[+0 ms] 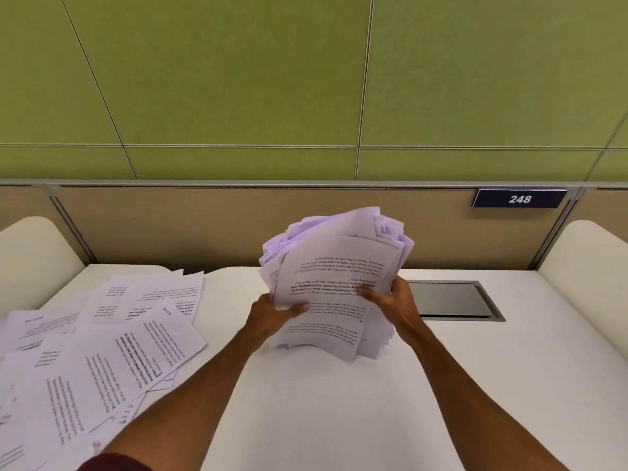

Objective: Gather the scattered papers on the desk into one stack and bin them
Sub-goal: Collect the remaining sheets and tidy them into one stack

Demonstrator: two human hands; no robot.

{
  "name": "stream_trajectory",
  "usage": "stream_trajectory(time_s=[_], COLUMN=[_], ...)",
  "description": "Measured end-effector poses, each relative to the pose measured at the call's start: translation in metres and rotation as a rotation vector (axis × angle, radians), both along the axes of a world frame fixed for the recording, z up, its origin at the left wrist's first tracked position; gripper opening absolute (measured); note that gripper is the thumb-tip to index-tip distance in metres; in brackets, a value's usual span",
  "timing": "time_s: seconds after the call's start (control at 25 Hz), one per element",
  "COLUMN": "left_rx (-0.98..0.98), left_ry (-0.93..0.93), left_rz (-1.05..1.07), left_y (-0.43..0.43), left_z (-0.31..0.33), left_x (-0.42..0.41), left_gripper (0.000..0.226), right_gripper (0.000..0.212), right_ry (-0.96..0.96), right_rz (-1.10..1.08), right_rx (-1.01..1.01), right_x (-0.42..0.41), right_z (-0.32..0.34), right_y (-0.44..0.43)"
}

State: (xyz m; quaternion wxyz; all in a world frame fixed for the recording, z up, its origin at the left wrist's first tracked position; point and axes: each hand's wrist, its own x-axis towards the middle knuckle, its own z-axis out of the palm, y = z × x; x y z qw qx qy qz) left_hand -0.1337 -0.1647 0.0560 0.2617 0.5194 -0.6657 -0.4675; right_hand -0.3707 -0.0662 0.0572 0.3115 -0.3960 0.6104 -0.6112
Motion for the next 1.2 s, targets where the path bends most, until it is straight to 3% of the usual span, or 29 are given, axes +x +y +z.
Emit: stream_trajectory(time_s=[0.12,0.28,0.36,0.48,0.64,0.72,0.92,1.12,1.2], left_rx=[-0.162,-0.035,-0.17,-0.222,-0.247,-0.223,0.076,-0.026,-0.01], left_ry=[0.218,0.376,0.484,0.52,0.52,0.529,0.311,0.556,0.545], left_rz=[0.059,0.091,0.202,0.326,0.258,0.221,0.089,0.06,0.043], left_y=[0.004,0.017,0.021,0.021,0.011,0.006,0.001,-0.004,-0.006], left_z=[0.002,0.014,0.03,0.05,0.043,0.042,0.025,0.025,0.024], left_x=[0.001,-0.005,-0.017,-0.035,-0.029,-0.025,-0.024,-0.018,-0.016], left_gripper=[0.045,0.018,0.016,0.035,0.051,0.048,0.049,0.04,0.037], right_gripper=[0.045,0.045,0.043,0.047,0.06,0.054,0.038,0.053,0.051], right_ry=[0.107,0.254,0.309,0.399,0.233,0.144,0.112,0.057,0.037], right_rz=[-0.009,-0.079,-0.128,-0.138,-0.149,-0.156,-0.063,-0.025,0.011], right_rx=[-0.009,-0.119,-0.169,-0.212,-0.196,-0.166,0.029,-0.087,-0.041], right_x=[-0.003,0.004,0.012,0.02,0.018,0.012,0.001,0.0,-0.001], right_z=[0.002,0.01,0.017,0.023,0.014,0.008,0.003,0.007,0.004], right_y=[0.001,0.0,-0.004,-0.007,0.0,0.002,0.002,0.005,0.004])
